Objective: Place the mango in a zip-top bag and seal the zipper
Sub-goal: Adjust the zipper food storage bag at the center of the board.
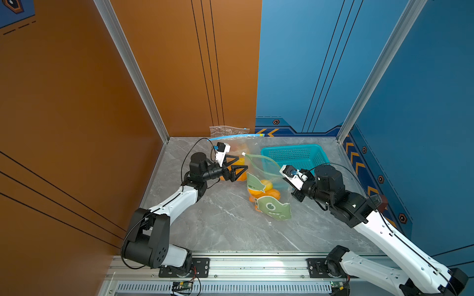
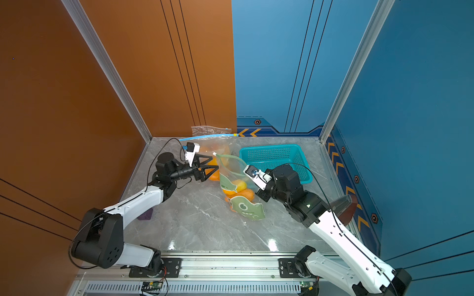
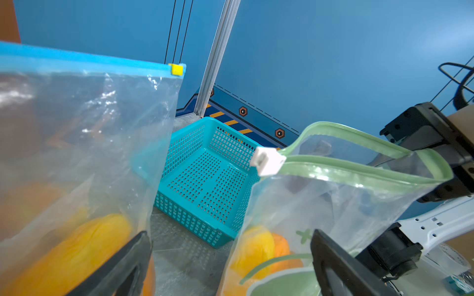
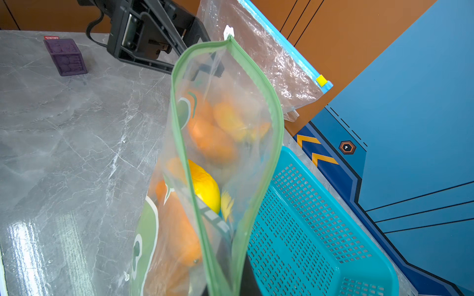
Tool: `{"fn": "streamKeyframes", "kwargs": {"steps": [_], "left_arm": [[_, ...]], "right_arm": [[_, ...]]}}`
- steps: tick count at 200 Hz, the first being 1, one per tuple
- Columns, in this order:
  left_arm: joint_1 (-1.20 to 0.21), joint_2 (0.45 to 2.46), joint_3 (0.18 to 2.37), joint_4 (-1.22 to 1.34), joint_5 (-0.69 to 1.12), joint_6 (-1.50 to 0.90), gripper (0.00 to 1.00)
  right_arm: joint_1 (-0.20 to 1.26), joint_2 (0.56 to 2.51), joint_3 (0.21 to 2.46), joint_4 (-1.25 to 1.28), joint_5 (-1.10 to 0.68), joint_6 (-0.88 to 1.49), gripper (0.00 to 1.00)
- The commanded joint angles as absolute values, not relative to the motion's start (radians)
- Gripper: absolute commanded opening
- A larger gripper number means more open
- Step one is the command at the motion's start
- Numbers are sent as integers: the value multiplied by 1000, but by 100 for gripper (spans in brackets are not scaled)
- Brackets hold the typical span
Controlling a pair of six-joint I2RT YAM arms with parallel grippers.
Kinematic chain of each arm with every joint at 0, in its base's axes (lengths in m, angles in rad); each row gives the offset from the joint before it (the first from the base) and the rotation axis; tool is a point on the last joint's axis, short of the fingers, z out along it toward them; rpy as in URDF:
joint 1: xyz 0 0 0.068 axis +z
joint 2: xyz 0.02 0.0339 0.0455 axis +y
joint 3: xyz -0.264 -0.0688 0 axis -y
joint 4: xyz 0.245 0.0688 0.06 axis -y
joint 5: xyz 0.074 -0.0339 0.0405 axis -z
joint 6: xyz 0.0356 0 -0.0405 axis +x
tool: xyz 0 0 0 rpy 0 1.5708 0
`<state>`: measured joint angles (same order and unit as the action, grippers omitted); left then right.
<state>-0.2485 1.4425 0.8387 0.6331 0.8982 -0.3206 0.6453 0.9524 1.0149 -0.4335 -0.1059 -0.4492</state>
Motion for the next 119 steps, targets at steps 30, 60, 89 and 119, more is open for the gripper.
{"fn": "streamKeyframes", "kwargs": {"steps": [30,60,89,119], "left_arm": [[-262,1480,933,696,1071,-355,99],[-285,1511,955,695,1098,-366,98],[-304,1532,971,695,1120,-368,90],[-308,1547,983,695,1120,-382,65]], "right_arm": [[633,931,1003,-396,-113,-456,0],[629,931,1002,-392,-120,-457,0],[626,931,997,-387,-122,-455,0],[622,925,979,-368,-120,-448,0]]}}
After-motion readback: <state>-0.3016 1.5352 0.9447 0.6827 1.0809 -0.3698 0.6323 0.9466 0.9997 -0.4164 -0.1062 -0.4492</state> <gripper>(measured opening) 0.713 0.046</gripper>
